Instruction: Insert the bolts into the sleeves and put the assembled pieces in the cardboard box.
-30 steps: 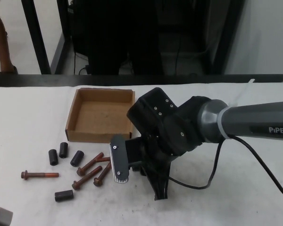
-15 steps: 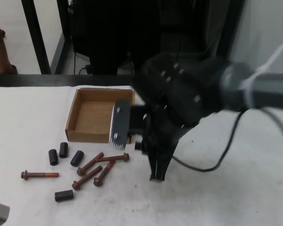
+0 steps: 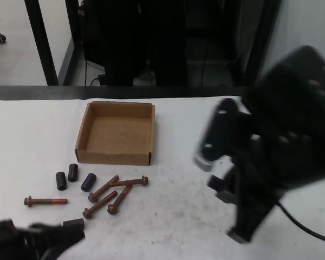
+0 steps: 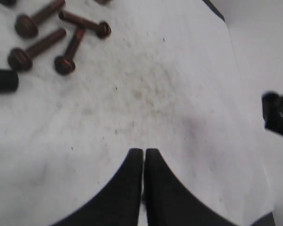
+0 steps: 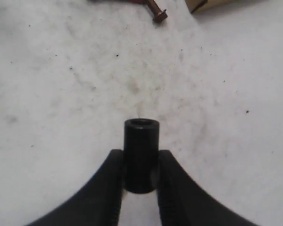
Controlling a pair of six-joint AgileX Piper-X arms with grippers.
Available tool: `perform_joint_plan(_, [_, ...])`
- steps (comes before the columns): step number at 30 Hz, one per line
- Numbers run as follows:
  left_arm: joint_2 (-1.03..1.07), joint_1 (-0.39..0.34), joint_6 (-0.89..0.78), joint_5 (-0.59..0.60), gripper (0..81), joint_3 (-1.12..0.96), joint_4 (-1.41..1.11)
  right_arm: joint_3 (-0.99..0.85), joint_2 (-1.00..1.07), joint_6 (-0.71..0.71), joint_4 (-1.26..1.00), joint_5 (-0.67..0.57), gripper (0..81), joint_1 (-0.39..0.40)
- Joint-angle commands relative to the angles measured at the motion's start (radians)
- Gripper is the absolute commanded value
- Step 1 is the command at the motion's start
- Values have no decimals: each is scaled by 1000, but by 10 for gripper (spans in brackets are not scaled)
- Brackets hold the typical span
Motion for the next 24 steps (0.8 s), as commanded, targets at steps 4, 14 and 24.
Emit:
perform_joint_plan(4, [-2,-2,13,-105,202,-46,75,74,-166,103,8,-16,2,0])
perform_joint_plan(14, [-2,-2,-96,-215,258,-46,84,89,-306,208,45,-16,2,0])
perform_joint_plan(24, [140,4,-273,-331,258,-63,125,94,-305,208,45,-16,2,0])
